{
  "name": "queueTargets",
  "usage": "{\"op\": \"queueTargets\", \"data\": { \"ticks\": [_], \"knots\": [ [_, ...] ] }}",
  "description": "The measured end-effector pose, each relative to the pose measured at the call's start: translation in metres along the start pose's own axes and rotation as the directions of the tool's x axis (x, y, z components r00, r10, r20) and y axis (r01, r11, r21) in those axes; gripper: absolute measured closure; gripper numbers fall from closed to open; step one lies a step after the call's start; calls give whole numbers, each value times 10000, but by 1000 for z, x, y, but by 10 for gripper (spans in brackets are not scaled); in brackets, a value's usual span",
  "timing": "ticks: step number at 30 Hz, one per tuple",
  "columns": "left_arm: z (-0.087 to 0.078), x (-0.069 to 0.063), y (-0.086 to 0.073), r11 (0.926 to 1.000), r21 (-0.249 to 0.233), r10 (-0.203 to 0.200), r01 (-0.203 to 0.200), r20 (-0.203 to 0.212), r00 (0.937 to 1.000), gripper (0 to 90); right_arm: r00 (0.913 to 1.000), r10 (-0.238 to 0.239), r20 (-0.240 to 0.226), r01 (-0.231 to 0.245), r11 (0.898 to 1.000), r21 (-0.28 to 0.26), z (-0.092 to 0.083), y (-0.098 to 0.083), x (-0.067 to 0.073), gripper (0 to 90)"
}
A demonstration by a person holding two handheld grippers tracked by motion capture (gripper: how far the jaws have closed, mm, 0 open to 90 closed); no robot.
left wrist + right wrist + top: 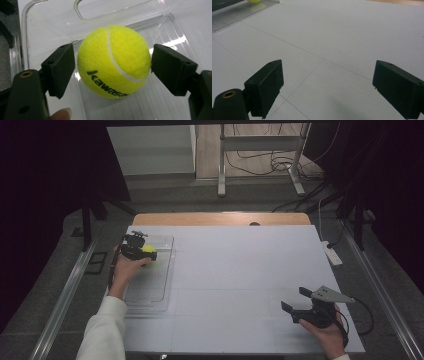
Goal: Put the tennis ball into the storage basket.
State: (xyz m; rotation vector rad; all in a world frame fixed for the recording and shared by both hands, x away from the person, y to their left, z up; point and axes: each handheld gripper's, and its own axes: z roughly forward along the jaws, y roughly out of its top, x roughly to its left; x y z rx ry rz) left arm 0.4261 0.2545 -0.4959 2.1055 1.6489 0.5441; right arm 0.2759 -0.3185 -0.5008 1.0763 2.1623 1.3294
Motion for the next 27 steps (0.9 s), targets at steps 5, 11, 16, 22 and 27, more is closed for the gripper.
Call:
{"op": "queueTargets", "data": {
  "ticks": [5, 11, 16, 22, 27],
  "knots": [
    [-3, 2, -1, 9996, -255, -101, 108, 274, 9996, 149, 10000, -5, 1, 5, 10000, 10, 0, 0, 0, 101],
    [-9, 4, -2, 9980, -601, -178, 211, 548, 9983, 128, 10000, -10, -2, 10, 10000, 11, 0, 0, 0, 101],
    [-15, 5, -5, 9930, -1117, -294, 388, 850, 9959, 125, 10000, -17, 0, 17, 10000, 7, 0, 0, 1, 101],
    [-23, 5, -7, 9865, -1566, -292, 471, 1149, 9929, 126, 10000, -18, 12, 18, 10000, 4, 0, 0, 1, 101],
    [-34, 3, -10, 9763, -2105, -175, 504, 1556, 9877, 129, 10000, -11, 18, 11, 10000, -1, 0, 0, 1, 101]
  ]
}}
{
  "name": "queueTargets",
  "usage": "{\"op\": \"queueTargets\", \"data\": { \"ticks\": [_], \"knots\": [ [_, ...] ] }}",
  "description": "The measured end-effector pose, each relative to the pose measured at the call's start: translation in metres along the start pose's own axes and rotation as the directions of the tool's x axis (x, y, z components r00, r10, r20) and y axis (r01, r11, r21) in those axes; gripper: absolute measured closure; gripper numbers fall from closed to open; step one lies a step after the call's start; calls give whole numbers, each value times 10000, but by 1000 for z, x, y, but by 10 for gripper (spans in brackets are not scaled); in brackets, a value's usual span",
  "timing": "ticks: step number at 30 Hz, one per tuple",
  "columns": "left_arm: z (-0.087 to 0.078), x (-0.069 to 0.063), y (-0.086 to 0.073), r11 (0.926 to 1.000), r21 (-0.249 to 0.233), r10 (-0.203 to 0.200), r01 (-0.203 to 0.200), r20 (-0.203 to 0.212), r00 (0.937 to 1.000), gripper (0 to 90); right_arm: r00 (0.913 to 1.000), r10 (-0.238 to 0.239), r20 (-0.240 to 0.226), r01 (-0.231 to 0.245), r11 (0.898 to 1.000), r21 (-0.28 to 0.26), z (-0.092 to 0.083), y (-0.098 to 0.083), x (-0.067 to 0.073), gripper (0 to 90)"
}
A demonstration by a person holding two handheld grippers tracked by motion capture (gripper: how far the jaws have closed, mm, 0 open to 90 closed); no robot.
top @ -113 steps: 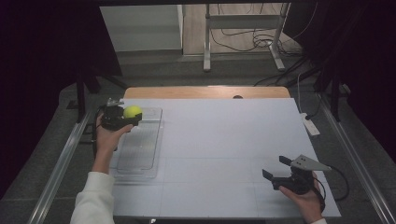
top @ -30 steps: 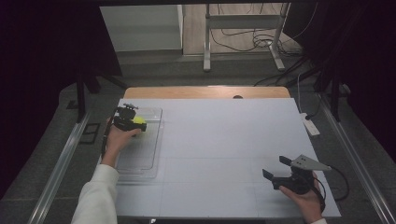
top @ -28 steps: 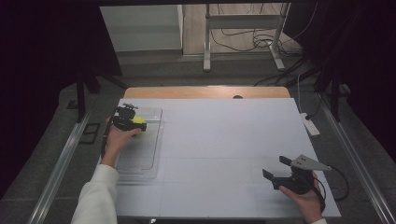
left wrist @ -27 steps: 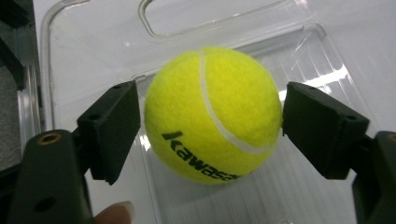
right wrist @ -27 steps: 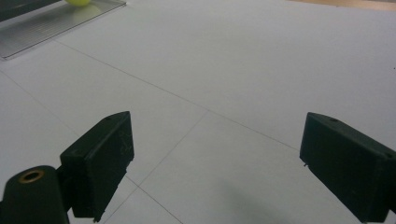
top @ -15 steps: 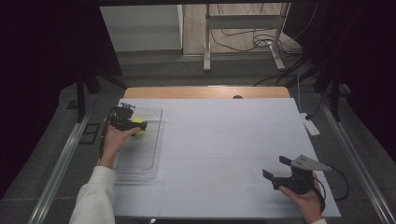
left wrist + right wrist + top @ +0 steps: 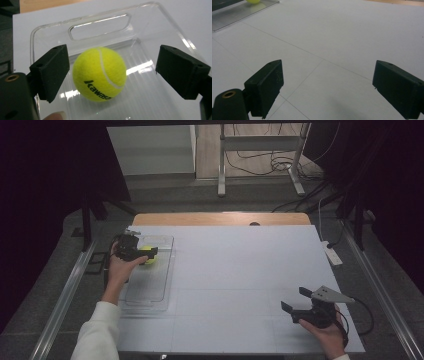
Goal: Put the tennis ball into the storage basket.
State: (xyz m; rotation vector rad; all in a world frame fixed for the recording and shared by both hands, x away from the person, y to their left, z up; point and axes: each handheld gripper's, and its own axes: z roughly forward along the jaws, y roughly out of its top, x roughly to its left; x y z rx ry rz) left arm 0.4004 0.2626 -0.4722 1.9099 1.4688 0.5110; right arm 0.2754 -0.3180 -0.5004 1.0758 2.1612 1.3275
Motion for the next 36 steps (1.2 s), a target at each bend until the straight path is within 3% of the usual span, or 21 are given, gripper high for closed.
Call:
{"op": "queueTargets", "data": {
  "ticks": [12, 18, 27, 36],
  "knots": [
    [-18, -14, -5, 9961, -847, 317, -264, 627, 9975, 128, 10000, -7, 1, 7, 10000, -2, 0, 0, 0, 101],
    [-29, -22, -11, 9911, -1274, 530, -394, 1050, 9931, 128, 10000, -15, 5, 15, 10000, -14, -1, 0, 1, 101],
    [-51, -44, -23, 9780, -1928, 1097, -796, 1508, 9825, 130, 10000, -86, 22, 86, 10000, -39, -1, 1, 1, 101],
    [-58, -62, -38, 9726, -2099, 1405, -996, 1899, 9717, 129, 10000, -78, -21, 78, 9999, -66, -1, 2, 2, 101]
  ]
}}
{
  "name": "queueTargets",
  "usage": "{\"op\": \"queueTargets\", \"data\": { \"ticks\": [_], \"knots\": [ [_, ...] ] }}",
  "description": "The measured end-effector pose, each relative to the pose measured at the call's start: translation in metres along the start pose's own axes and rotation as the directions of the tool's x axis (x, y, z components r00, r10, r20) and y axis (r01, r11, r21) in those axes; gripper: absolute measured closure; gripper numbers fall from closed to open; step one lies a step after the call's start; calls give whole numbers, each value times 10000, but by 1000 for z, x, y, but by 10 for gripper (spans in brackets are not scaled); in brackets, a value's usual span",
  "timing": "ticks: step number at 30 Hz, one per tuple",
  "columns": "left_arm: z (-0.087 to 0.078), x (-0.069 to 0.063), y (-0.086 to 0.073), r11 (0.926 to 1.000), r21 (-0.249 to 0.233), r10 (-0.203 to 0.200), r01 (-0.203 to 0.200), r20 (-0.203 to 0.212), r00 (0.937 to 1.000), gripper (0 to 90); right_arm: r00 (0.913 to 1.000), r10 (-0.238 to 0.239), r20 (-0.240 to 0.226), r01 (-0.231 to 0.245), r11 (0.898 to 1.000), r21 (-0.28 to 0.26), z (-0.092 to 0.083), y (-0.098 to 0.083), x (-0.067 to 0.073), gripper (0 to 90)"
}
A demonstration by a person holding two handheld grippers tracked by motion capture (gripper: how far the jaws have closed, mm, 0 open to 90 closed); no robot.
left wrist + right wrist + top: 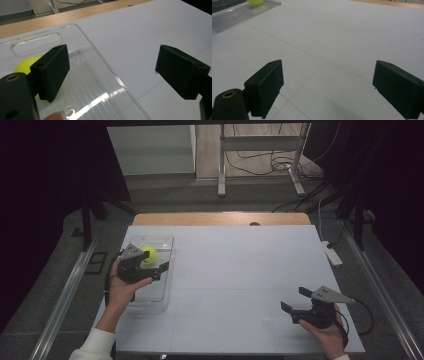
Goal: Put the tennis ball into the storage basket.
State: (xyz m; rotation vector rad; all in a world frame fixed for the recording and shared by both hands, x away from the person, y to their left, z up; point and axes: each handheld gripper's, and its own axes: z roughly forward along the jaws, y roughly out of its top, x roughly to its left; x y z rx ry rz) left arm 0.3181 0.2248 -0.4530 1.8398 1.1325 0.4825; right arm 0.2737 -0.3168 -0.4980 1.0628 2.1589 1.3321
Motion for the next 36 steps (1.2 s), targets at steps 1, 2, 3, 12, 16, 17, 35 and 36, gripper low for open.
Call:
{"op": "queueTargets", "data": {
  "ticks": [1, 2, 3, 12, 16, 17, 35, 36],
  "knots": [
    [-1, -2, -2, 10000, -13, 5, -5, 39, 10000, 129, 10000, 0, 8, 0, 10000, -11, 0, 0, 0, 101],
    [-2, -5, -5, 10000, -55, 10, -9, 86, 10000, 130, 10000, 15, -10, -15, 10000, -47, 0, 0, -1, 100],
    [-3, -7, -7, 10000, -77, -6, 8, 163, 9999, 130, 10000, 15, -10, -15, 10000, -47, 0, 0, -1, 100],
    [-12, -21, -30, 9998, -51, 172, -170, 419, 9990, 129, 10000, 36, -23, -36, 9999, -106, -1, 1, -1, 100],
    [-16, -25, -39, 9997, -111, 220, -215, 474, 9986, 128, 10000, 53, -11, -53, 9999, -119, -1, 1, -2, 100],
    [-18, -27, -42, 9995, -151, 275, -267, 503, 9984, 128, 10000, 50, -14, -50, 9999, -126, -1, 1, -2, 100],
    [-24, -46, -71, 9972, 56, 742, -751, 954, 9927, 125, 10000, 16, -26, -17, 9999, -148, -1, 1, -2, 98],
    [-23, -46, -72, 9972, 58, 732, -741, 951, 9928, 126, 10000, 19, -30, -19, 9999, -145, -1, 1, -2, 98]
  ]
}}
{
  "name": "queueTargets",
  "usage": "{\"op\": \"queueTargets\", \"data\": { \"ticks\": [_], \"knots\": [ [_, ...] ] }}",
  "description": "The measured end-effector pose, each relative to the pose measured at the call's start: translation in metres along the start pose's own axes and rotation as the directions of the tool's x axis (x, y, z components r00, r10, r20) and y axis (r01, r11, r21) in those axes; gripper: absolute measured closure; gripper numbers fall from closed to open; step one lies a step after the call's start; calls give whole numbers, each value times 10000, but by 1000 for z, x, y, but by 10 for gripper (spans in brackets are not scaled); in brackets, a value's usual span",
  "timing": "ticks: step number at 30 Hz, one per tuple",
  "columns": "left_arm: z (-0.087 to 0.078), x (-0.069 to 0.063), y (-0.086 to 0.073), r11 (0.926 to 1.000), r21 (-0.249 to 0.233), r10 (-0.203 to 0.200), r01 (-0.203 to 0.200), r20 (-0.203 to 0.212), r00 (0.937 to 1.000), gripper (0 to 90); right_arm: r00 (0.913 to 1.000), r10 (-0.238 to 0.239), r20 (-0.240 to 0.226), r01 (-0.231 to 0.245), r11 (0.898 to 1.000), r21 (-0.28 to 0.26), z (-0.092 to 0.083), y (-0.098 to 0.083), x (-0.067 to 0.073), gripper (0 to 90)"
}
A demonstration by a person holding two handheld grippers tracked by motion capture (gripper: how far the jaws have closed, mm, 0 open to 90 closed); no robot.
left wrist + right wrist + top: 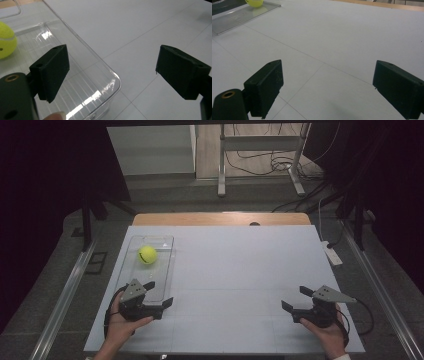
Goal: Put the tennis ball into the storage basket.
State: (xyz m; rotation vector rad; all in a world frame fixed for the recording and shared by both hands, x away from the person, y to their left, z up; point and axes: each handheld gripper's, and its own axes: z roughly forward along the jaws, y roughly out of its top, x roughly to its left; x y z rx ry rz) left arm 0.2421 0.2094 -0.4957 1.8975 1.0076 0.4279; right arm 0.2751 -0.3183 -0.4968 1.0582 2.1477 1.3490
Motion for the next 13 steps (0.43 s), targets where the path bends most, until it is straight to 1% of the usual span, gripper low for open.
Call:
{"op": "queueTargets", "data": {
  "ticks": [13],
  "knots": [
    [1, -1, 0, 9999, 33, 116, -116, -53, 9999, 126, 10000, -45, 12, 45, 10000, 21, 1, 0, 0, 97]
  ]
}}
